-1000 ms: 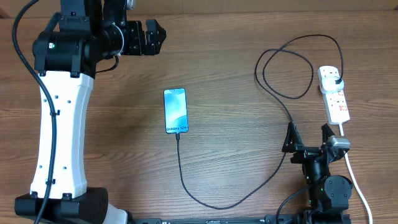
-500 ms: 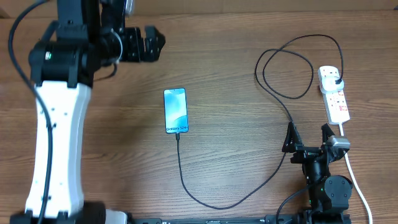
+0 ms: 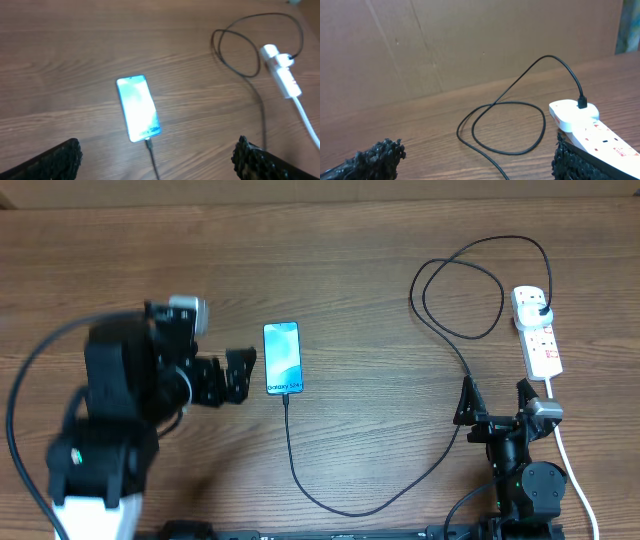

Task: Plug charger to phone and switch on socket

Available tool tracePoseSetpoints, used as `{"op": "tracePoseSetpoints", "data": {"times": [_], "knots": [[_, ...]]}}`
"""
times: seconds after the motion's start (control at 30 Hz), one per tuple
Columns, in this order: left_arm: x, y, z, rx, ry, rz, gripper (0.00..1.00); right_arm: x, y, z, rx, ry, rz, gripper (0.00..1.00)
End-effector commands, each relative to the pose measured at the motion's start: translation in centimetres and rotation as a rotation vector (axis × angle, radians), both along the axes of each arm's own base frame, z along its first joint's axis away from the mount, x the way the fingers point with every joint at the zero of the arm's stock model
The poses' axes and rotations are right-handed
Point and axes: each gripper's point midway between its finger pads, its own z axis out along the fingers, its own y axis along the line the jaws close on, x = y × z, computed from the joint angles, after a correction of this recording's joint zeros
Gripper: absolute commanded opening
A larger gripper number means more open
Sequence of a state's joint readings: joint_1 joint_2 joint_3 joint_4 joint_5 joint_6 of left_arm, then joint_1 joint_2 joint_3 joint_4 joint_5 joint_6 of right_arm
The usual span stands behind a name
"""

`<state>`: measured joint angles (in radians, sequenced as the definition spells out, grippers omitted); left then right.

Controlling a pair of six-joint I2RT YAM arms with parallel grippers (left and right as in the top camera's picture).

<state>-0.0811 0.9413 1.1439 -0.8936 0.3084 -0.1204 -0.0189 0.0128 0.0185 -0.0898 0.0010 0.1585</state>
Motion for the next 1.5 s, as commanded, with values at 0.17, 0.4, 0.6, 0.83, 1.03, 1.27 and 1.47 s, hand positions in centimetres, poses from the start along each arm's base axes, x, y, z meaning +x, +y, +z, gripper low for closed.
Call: {"op": "tracePoseSetpoints", "data": {"times": [0.17,0.4,0.6,0.83,1.03,1.27,1.47], "knots": [[-0.5,3.0,-2.3,0.074,-0.356,0.143,1.0,0.0,-0.2,-0.2,-0.004,-0.005,-0.008,1.0],[-0.8,5.1,-2.3,0.149,-0.689,0.245,1.0,0.0,-0.2,-0.2,-0.004,-0.005,-0.008,1.0],[-1.8,6.4,-3.6,0.24,-0.84,0.297,1.0,0.0,-0.2,-0.2,-0.004,-0.005,-0.008,1.0],[-2.3,7.1,-6.8,0.356,-0.86,0.303,1.0,0.0,-0.2,-0.2,-0.004,-0.005,-0.008,1.0],[-2.4,7.2,-9.8,0.393,-0.79,0.279,1.0,0.0,-0.2,-0.2,-0.003,-0.005,-0.008,1.0],[-2.5,7.0,-12.6,0.396,-0.677,0.243,1.0,0.0,-0.2,-0.2,-0.004,-0.005,-0.008,1.0],[-2.5,6.8,-12.6,0.393,-0.678,0.235,1.0,0.0,-0.2,-0.2,-0.004,-0.005,-0.008,1.0]]}}
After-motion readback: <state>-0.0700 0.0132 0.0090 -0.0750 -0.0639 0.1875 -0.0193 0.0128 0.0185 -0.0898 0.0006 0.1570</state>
